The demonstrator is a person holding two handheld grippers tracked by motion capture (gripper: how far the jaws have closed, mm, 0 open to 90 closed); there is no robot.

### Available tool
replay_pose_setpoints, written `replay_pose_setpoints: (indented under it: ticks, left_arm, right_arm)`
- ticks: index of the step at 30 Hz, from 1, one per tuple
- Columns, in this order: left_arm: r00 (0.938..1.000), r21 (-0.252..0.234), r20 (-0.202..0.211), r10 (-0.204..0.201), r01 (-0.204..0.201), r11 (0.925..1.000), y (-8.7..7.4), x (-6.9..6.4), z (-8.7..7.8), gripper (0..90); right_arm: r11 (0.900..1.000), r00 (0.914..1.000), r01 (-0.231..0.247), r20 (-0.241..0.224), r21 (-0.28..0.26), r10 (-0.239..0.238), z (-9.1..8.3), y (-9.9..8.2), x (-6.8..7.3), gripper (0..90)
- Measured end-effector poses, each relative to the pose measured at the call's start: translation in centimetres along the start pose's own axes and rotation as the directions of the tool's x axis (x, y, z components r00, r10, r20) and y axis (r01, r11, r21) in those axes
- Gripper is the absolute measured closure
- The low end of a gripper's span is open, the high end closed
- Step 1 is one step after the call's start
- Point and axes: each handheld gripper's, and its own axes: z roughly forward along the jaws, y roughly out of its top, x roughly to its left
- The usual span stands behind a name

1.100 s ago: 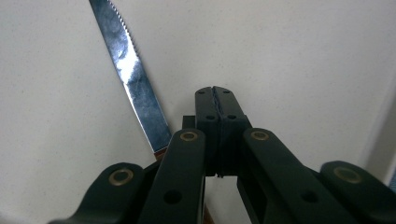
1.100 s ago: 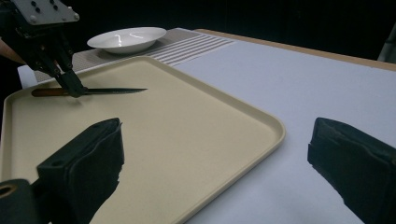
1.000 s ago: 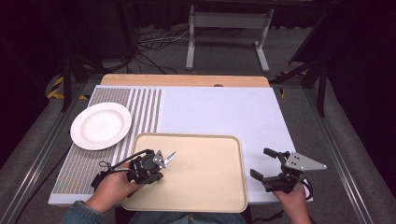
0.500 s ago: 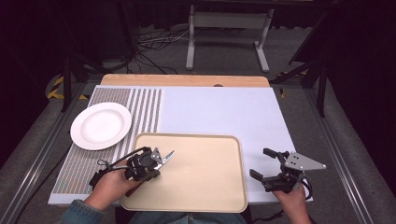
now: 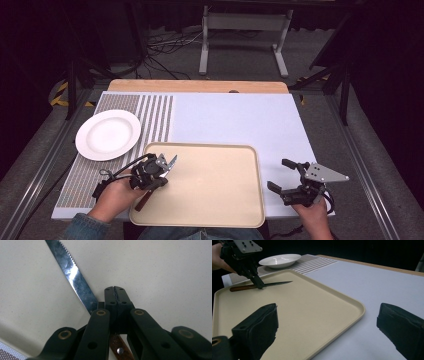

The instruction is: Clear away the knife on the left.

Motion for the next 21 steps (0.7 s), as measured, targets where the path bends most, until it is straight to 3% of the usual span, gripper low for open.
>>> replay_pose_setpoints:
  ticks: [8,21]
  left_arm:
    - [0.9996,-0.006,0.0,-0.029,0.029,0.9996,-0.5,0.3,-0.2,90.0]
    - [0.9999,0.01,-0.005,-0.016,0.017,0.9998,-1.5,0.1,-0.6,89.9]
  right_arm:
    - [1.0,1.0,-0.001,-0.001,0.0,0.001,0.0,0.0,0.0,4.1]
    - [1.0,1.0,-0.001,-0.001,0.004,0.001,0.0,0.0,0.0,4.1]
